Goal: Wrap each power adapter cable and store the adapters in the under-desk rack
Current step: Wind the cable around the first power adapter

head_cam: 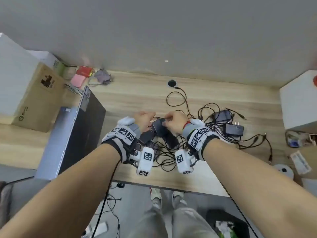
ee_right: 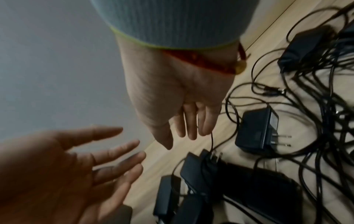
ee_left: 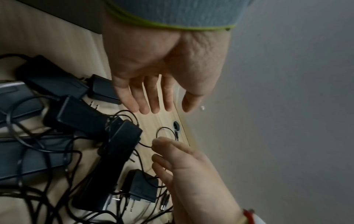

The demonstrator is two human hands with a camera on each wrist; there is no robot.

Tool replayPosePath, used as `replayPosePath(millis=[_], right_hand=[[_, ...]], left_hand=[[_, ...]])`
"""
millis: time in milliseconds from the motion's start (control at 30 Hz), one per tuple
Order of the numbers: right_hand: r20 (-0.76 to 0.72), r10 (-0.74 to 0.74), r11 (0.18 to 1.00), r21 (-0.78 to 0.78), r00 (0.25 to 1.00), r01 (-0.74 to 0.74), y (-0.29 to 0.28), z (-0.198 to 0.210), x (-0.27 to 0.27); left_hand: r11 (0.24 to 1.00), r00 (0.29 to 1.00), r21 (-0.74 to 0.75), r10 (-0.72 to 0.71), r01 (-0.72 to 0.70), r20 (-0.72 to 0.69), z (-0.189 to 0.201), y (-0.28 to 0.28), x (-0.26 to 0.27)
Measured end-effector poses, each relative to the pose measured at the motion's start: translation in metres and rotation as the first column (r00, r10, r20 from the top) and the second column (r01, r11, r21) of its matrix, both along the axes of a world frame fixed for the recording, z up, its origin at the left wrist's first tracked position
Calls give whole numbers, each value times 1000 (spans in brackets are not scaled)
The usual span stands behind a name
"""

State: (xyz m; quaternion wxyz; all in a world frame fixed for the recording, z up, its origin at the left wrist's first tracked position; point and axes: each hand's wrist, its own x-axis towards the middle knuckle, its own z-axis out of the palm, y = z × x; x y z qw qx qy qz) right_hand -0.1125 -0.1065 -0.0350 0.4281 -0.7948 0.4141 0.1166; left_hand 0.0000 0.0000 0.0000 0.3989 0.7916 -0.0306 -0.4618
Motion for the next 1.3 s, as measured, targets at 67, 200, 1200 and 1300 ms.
replayPosePath(millis=[67,200,1200,1300], right_hand=[[-86,66,997,-35,994,-69,8,-16,12],[-261,115,985,-93,959,-144,20,-33,29],[273,71,975,-221,959,-10,-11,140,-45],[237,64,983,-185,969,-19,-11,132,-51]], left_hand=[[998,999,53,33,-33,8,-7,5,2],[994,995,65,94,-92,-39,-13,25,8],[828,853,-226,-463,513,239,106,-43,3],[832,846,-204,-457,516,275,112,-45,8]])
